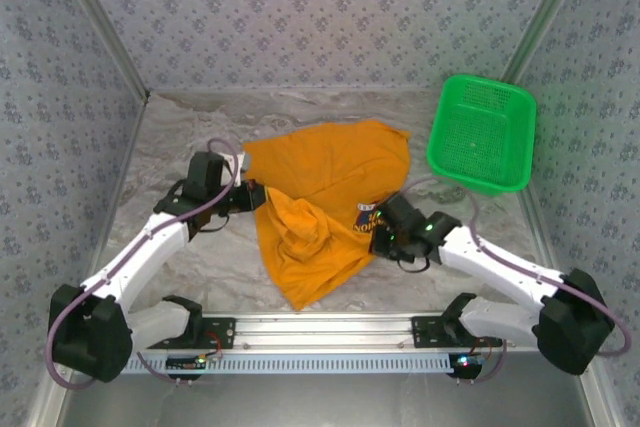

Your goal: Fold the inside-out t-shirt

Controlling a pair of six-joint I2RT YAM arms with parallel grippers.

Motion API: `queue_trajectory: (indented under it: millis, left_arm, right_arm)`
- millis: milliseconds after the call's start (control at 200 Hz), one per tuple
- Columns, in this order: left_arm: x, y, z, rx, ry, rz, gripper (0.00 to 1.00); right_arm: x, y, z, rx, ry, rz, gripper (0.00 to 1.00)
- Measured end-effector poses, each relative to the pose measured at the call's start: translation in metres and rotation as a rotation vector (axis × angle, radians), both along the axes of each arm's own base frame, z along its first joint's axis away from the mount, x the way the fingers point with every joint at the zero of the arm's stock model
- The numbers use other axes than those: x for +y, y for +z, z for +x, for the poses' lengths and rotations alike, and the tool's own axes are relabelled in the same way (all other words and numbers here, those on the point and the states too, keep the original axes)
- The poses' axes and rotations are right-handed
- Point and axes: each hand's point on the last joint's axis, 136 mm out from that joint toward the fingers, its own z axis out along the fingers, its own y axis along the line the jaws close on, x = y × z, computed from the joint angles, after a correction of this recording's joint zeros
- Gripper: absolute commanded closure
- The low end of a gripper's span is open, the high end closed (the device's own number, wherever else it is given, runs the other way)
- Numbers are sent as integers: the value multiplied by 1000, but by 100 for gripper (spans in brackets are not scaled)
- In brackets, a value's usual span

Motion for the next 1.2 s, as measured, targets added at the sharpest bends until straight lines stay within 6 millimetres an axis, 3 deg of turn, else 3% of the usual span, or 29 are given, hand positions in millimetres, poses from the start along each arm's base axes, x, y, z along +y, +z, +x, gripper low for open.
queue_trajectory:
  millis: [70,135,205,290,325,395,500,550,720,870,1039,1199]
  left_arm:
    - [-9,21,10,-26,-33,-38,100]
    - [-8,36,20,-50,-43,-64,100]
    - [3,42,30,-56,-24,-88,100]
    - [18,40,36,-38,10,-107,100]
    - [24,36,37,-26,25,-111,100]
    - [33,22,36,3,47,-112,100]
    - [47,-5,30,71,87,-107,100]
    - [57,-17,29,105,123,-97,96]
    - [83,-56,31,235,241,-42,58]
    - [87,-77,22,341,271,-22,58]
    - [81,-78,17,383,293,-85,55]
    - [68,-91,4,494,316,-150,55]
  right_arm:
    - [-14,16,21,-50,-36,-4,100]
    - [-20,18,27,-62,-35,-14,100]
    - [-19,6,23,-29,1,-21,95]
    - [-10,-21,6,53,72,-43,83]
    - [-7,-33,-4,93,105,-59,77]
    - [-6,-51,-19,159,157,-97,76]
    - [-6,-58,-24,193,191,-115,75]
    - [-6,-56,-25,196,204,-113,72]
    - [1,-37,-9,147,240,-89,53]
    - [7,-24,-2,117,263,-81,50]
    - [39,-3,-6,39,396,-72,45]
    - [101,17,7,-86,550,-38,44]
